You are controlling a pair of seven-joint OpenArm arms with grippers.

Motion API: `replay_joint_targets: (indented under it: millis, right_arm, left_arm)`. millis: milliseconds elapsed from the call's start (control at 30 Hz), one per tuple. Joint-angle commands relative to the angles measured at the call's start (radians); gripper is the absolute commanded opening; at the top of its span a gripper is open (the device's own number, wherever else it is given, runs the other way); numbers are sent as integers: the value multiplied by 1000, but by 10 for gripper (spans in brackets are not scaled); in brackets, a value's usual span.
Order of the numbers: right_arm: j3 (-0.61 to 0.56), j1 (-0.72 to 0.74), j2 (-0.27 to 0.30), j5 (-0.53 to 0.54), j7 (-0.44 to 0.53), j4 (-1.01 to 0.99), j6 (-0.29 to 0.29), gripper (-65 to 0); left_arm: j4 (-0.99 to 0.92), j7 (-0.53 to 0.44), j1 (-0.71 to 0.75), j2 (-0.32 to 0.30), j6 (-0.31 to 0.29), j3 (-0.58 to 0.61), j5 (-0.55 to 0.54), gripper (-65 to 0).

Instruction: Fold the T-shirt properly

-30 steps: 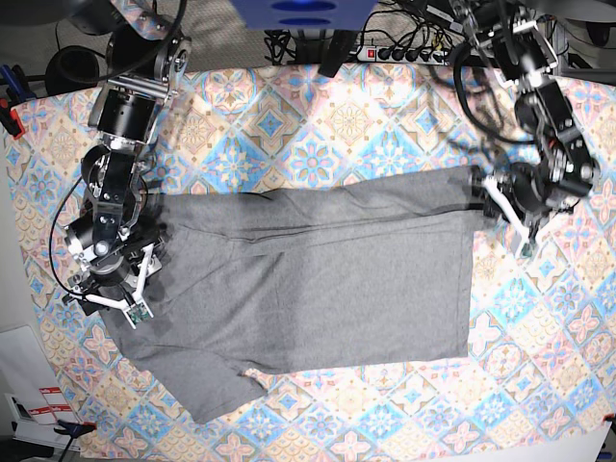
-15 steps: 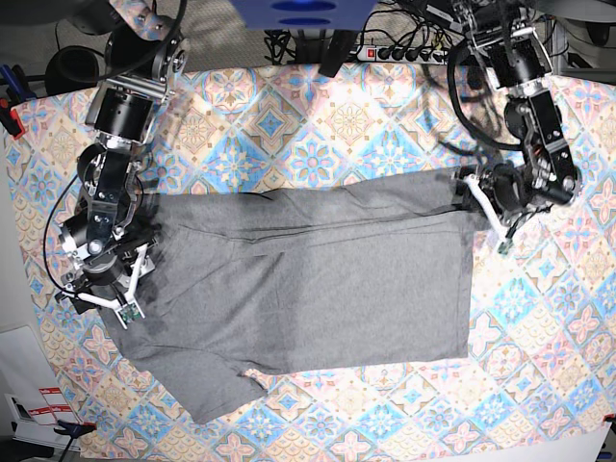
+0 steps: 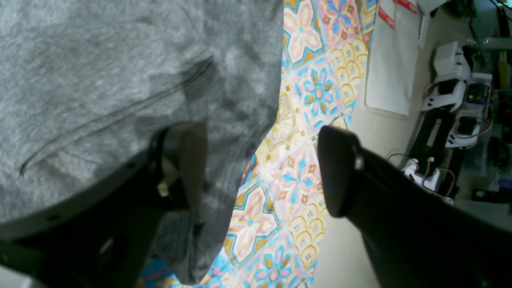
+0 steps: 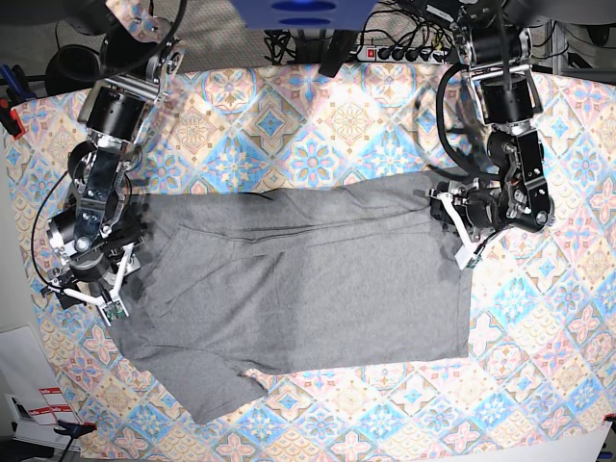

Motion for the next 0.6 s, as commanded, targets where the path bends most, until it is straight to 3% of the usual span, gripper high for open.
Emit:
replay_joint_targets:
  millis: [0,167,267,467,567]
  right_arm:
    - [1,26,8,1,17,19,-8,-224]
    - [-5,28,8,1,17,16,-8,-224]
    - [-5,26,8,1,17,17,-8,-224]
    - [-5,26,8,1,17,17,-8,-224]
    - [-3,25,8,1,17,19,-8,-224]
  left_arm:
    - [72,0,-1,-12,-5,-1,-16,-450]
    - [425,109,111,14,-3,-8,-5,-450]
    - [461,162,143,11,0,-8,-3,-453]
    - [458,162,188,10,1,-8,86,-648]
    - [402,162,180,14,-2,-8,147,-650]
